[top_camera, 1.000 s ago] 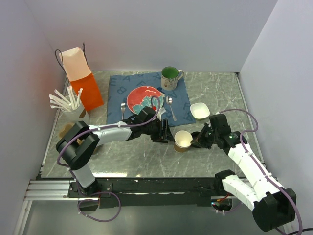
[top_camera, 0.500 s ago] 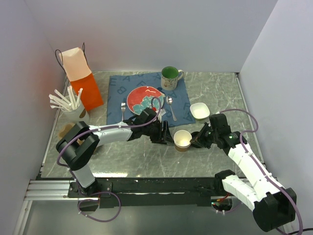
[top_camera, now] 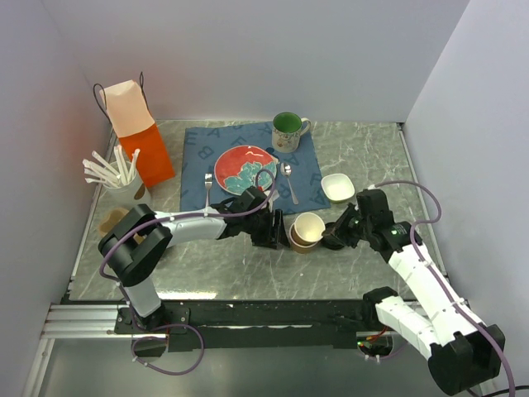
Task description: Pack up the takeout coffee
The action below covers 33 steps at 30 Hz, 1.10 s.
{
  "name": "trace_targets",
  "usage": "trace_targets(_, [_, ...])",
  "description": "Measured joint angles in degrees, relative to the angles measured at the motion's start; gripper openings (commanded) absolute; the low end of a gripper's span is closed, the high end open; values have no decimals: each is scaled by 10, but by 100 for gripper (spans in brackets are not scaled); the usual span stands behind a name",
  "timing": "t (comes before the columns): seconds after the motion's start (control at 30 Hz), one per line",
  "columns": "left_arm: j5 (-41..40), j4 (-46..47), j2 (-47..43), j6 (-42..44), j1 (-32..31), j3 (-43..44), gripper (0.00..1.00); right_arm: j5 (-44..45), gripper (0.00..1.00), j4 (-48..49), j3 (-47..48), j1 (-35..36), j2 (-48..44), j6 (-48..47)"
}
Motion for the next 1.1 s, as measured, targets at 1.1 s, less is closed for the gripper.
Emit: trace_targets(1.1, [-399, -363, -362, -7, 42, 124, 96, 73, 0, -10, 165, 259, 145, -14])
